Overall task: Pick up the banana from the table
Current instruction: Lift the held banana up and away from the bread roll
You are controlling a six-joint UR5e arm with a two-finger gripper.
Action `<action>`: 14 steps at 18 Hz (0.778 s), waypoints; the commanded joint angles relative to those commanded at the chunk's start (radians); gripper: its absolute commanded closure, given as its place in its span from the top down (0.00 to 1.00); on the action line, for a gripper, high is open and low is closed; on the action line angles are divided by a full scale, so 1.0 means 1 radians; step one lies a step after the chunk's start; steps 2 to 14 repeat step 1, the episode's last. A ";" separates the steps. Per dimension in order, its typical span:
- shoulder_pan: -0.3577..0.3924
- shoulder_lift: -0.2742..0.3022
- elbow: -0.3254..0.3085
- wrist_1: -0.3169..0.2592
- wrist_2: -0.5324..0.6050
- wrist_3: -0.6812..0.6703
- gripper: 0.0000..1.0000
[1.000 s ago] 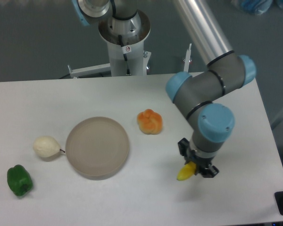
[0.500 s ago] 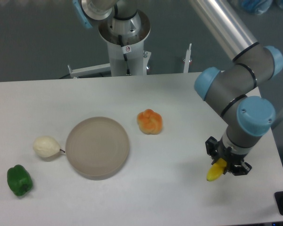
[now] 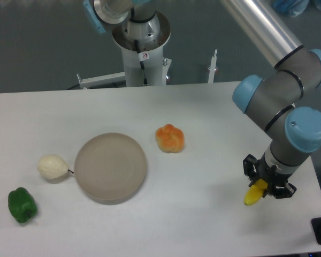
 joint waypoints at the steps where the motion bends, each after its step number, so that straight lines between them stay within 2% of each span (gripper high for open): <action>1: 0.000 0.000 0.001 0.000 0.000 0.000 0.00; 14: 0.000 0.000 0.001 0.000 0.000 0.000 0.00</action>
